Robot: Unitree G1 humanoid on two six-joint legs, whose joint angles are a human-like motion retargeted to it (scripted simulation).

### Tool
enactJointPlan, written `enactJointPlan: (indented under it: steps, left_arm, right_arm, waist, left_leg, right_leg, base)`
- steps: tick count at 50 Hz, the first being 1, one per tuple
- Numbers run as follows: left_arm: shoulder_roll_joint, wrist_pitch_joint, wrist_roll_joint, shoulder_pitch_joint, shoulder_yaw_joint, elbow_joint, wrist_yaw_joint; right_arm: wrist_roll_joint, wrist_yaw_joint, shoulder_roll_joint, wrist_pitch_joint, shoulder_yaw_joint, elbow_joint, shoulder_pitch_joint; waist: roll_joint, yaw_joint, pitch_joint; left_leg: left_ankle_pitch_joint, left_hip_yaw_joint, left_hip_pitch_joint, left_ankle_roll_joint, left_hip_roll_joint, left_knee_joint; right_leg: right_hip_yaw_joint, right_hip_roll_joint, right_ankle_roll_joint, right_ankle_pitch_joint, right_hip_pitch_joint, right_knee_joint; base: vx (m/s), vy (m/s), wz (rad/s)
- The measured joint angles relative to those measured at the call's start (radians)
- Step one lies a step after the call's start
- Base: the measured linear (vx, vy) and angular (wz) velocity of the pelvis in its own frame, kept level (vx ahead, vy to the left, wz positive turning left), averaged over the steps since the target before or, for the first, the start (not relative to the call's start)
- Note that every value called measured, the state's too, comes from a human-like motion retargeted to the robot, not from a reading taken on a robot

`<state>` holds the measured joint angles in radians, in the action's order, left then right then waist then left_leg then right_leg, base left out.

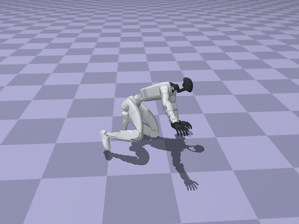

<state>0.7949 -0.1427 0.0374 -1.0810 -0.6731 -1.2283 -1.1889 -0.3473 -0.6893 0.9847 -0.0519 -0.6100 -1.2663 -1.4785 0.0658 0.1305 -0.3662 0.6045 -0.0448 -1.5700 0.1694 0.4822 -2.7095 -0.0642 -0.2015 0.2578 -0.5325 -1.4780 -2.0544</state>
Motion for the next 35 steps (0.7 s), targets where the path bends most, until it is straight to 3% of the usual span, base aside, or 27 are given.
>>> enactJointPlan:
  steps: [5,10,14,18,22,26,27,28,30,33,35]
  left_arm:
    - [-0.035,0.032,-0.049,-0.117,-0.060,0.008,0.010]
    - [-0.142,0.036,-0.077,-0.188,-0.071,0.023,-0.003]
    - [-0.166,0.031,-0.089,-0.269,-0.143,0.013,-0.039]
    - [-0.143,0.047,-0.087,-0.272,-0.158,0.010,-0.057]
    - [-0.085,0.066,-0.056,-0.247,-0.149,-0.004,-0.064]
    - [0.017,0.088,-0.007,-0.187,-0.095,0.007,-0.068]
    - [0.029,0.090,0.008,-0.153,-0.066,0.009,-0.069]
    - [0.012,0.082,0.025,-0.087,-0.018,0.009,-0.070]
    - [0.030,0.072,0.047,0.011,0.043,0.021,-0.072]
    - [0.075,0.072,0.031,0.091,0.086,0.019,-0.062]
    - [0.135,0.065,0.013,0.067,0.059,0.001,-0.054]
  right_arm:
    - [0.167,-0.005,-0.265,0.026,-0.193,0.244,-0.033]
    - [0.624,-0.043,-0.420,-0.073,-0.393,0.376,-0.107]
    - [0.686,-0.221,-0.543,-0.184,-0.345,0.241,-0.166]
    - [0.690,-0.294,-0.542,-0.189,-0.358,0.177,-0.180]
    - [0.807,-0.228,-0.458,-0.153,-0.491,0.153,-0.262]
    - [0.870,-0.137,-0.220,0.018,-0.727,0.358,-0.401]
    - [0.908,-0.125,-0.136,0.049,-0.775,0.415,-0.425]
    - [0.993,-0.114,-0.033,0.049,-0.786,0.458,-0.413]
    - [0.990,-0.118,0.117,0.010,-0.790,0.446,-0.408]
    - [0.536,-0.090,0.264,0.026,-0.620,0.211,-0.411]
    - [0.092,-0.047,0.346,0.087,-0.446,0.003,-0.485]
  waist:
    - [0.030,0.084,-0.088]
    - [0.112,0.188,-0.118]
    - [0.128,0.244,-0.154]
    - [0.105,0.239,-0.154]
    - [0.053,0.193,-0.153]
    - [-0.021,0.117,-0.145]
    - [-0.035,0.101,-0.122]
    - [-0.037,0.092,-0.059]
    - [-0.052,0.054,0.005]
    - [-0.062,-0.014,0.034]
    - [-0.088,-0.056,-0.019]
  left_leg:
    - [-0.004,0.002,0.000,-0.023,-0.025,-0.020]
    - [0.001,0.016,0.000,-0.038,-0.054,-0.028]
    - [0.011,0.015,0.000,-0.047,-0.038,-0.026]
    - [0.008,0.008,0.000,-0.054,-0.024,-0.017]
    - [-0.008,0.005,0.000,-0.065,-0.013,-0.001]
    - [-0.025,0.003,0.000,-0.071,-0.002,0.017]
    - [-0.027,0.004,0.000,-0.071,-0.001,0.021]
    - [-0.024,0.009,0.000,-0.070,-0.004,0.027]
    - [-0.023,0.013,0.000,-0.068,0.004,0.038]
    - [-0.029,0.012,0.000,-0.063,0.014,0.050]
    - [-0.039,0.008,0.001,-0.057,0.021,0.055]
  right_leg:
    - [-0.019,0.007,0.000,-0.023,-0.015,-0.021]
    - [-0.029,-0.009,0.001,-0.045,-0.035,-0.041]
    - [-0.034,0.010,0.000,-0.043,-0.053,-0.042]
    - [-0.031,0.026,0.001,-0.040,-0.051,-0.033]
    - [-0.020,0.030,0.001,-0.033,-0.044,-0.013]
    - [0.000,0.026,0.002,-0.020,-0.035,0.011]
    - [0.005,0.025,0.002,-0.017,-0.035,0.017]
    - [0.010,0.018,0.003,-0.019,-0.037,0.024]
    - [0.018,0.019,0.003,-0.009,-0.040,0.038]
    - [0.027,0.024,0.003,0.005,-0.033,0.058]
    - [0.030,0.027,0.003,0.017,-0.022,0.067]
  base:
    - [-0.12,-0.09,0.13]
    - [-0.07,-0.07,0.09]
    - [-0.03,-0.03,-0.06]
    - [0.00,0.00,0.00]
    - [0.01,0.01,-0.04]
    - [0.06,0.06,-0.26]
    - [0.14,0.09,-0.42]
    - [0.17,0.11,-0.49]
    - [0.15,0.12,-0.51]
    - [0.10,0.11,-0.33]
    - [0.06,0.09,-0.15]
